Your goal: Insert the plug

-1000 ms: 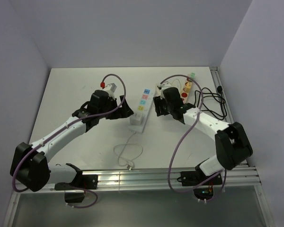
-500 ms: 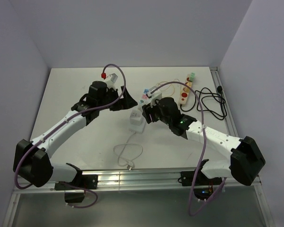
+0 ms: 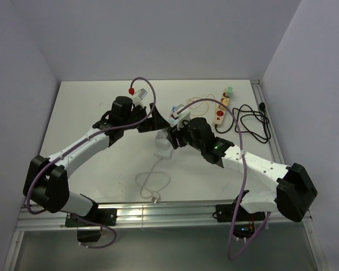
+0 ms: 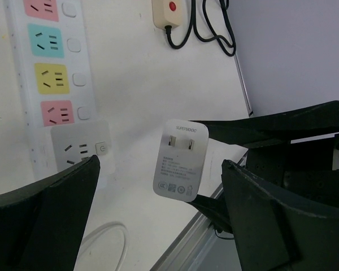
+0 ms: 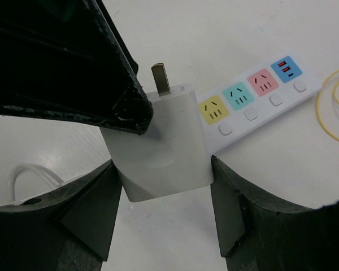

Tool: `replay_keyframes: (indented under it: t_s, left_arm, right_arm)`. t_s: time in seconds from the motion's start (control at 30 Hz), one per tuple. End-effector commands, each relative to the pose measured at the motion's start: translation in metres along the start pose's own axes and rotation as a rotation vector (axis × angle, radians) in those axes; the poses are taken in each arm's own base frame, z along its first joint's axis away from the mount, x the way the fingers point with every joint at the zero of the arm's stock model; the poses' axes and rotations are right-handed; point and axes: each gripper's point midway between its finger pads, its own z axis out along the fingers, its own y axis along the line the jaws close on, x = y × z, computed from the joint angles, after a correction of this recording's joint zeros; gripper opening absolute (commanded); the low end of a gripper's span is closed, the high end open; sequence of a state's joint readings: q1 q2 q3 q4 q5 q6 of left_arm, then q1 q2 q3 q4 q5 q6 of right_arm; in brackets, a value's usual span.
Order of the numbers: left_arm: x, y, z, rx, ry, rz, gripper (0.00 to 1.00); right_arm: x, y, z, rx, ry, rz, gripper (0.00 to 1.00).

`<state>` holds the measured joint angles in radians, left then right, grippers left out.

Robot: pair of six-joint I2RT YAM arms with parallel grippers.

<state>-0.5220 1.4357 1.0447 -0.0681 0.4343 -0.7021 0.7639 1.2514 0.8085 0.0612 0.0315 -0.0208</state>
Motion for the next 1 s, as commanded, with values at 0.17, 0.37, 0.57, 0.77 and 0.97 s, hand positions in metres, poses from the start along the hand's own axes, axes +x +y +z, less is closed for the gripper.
replay_keyframes:
  t_s: [0.17,0.37,0.57,0.77,0.97]
  left_arm:
    - [-0.004,-0.012,0.007,0.089,-0.008,0.012,0.81]
    - [0.003,-0.015,0.013,0.137,0.030,0.011,0.45]
    - [0.007,-0.018,0.012,0.162,0.044,0.013,0.22]
    - [0.005,-0.020,0.009,0.159,0.037,0.023,0.08]
    - [0.005,-0.021,0.007,0.195,0.039,0.002,0.00]
  right_arm:
    - [-0.034,0.014,-0.010,-0.050,-0.126,-0.024,0.37]
    - [-0.035,0.016,-0.012,-0.057,-0.135,-0.033,0.36]
    - [-0.034,0.017,-0.011,-0.058,-0.132,-0.029,0.44]
    - [-0.031,0.017,-0.008,-0.058,-0.122,-0.026,0.46]
    - [-0.032,0.021,-0.011,-0.077,-0.134,-0.019,0.67]
